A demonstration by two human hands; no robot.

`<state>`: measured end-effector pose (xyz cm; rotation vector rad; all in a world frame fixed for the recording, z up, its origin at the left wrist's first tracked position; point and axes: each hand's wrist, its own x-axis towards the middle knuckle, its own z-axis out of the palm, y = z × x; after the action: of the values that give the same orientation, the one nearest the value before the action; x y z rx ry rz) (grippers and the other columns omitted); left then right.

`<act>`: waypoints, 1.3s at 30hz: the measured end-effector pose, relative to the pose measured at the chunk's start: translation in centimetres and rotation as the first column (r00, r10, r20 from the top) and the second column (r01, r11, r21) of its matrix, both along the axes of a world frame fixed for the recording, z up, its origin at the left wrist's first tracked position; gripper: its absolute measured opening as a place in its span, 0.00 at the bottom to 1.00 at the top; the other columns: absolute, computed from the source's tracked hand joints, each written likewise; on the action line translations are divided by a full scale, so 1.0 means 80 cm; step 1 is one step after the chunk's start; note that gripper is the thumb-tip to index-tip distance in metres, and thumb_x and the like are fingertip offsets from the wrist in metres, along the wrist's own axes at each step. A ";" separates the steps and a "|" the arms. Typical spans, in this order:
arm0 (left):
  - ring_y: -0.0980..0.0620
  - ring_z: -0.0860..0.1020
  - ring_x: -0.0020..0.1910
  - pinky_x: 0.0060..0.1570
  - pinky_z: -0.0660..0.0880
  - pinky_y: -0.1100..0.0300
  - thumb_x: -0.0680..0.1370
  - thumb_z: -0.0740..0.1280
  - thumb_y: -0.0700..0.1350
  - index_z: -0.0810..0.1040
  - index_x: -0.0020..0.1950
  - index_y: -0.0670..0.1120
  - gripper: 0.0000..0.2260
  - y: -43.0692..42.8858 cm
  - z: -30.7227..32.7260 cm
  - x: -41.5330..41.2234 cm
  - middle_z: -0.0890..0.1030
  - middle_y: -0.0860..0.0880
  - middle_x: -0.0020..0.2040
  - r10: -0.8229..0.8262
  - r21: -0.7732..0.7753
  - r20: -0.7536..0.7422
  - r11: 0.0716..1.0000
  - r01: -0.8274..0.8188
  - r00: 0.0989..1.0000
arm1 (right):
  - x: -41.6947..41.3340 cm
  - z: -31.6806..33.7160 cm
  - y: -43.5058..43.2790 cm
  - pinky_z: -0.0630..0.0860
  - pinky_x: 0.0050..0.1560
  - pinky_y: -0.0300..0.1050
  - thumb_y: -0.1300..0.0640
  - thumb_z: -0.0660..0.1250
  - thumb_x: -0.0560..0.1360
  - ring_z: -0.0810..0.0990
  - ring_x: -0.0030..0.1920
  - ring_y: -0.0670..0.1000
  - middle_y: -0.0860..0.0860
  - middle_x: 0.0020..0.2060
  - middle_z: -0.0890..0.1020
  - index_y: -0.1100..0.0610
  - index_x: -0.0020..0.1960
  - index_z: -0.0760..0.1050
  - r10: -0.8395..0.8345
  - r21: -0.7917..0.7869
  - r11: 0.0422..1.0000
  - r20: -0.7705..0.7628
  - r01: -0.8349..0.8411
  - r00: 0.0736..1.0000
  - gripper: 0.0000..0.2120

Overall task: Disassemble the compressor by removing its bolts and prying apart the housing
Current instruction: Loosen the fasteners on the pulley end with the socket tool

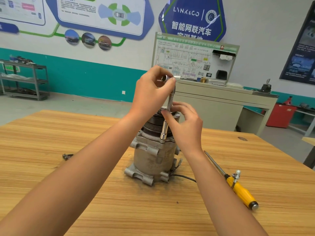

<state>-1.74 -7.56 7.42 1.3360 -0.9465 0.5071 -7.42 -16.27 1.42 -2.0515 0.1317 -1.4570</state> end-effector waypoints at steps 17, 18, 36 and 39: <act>0.57 0.80 0.40 0.44 0.76 0.64 0.72 0.73 0.42 0.76 0.39 0.49 0.07 0.006 -0.012 0.021 0.82 0.53 0.36 -0.145 0.232 -0.127 0.958 0.172 0.981 | 0.001 0.003 0.003 0.70 0.56 0.44 0.56 0.73 0.69 0.74 0.54 0.48 0.48 0.46 0.80 0.59 0.42 0.79 0.071 0.088 0.994 -0.065 -0.065 0.995 0.07; 0.59 0.79 0.38 0.42 0.75 0.66 0.72 0.73 0.43 0.76 0.39 0.50 0.06 0.007 -0.013 0.022 0.81 0.55 0.35 -0.150 0.247 -0.122 0.953 0.176 0.981 | 0.003 0.003 0.003 0.69 0.57 0.44 0.57 0.73 0.69 0.74 0.55 0.48 0.49 0.47 0.80 0.60 0.41 0.80 0.071 0.081 0.995 -0.055 -0.066 0.996 0.06; 0.66 0.76 0.51 0.56 0.72 0.68 0.80 0.61 0.41 0.78 0.56 0.50 0.09 0.018 -0.022 0.027 0.80 0.54 0.54 -0.309 0.430 -0.152 0.834 0.345 0.939 | 0.004 -0.003 -0.001 0.64 0.46 0.19 0.59 0.69 0.73 0.71 0.56 0.41 0.44 0.53 0.74 0.58 0.48 0.82 0.218 0.228 0.950 0.015 -0.215 0.976 0.05; 0.64 0.77 0.48 0.56 0.73 0.64 0.78 0.64 0.41 0.80 0.50 0.51 0.07 0.017 -0.020 0.025 0.82 0.53 0.51 -0.255 0.419 -0.122 0.863 0.283 0.959 | 0.003 -0.003 -0.002 0.65 0.48 0.20 0.58 0.67 0.74 0.70 0.58 0.41 0.43 0.54 0.74 0.56 0.50 0.81 0.226 0.236 0.947 -0.008 -0.218 0.974 0.06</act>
<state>0.26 -6.17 5.81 1.5709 -1.2183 0.0321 -7.14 -16.45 1.16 -1.8358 0.0790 -1.2080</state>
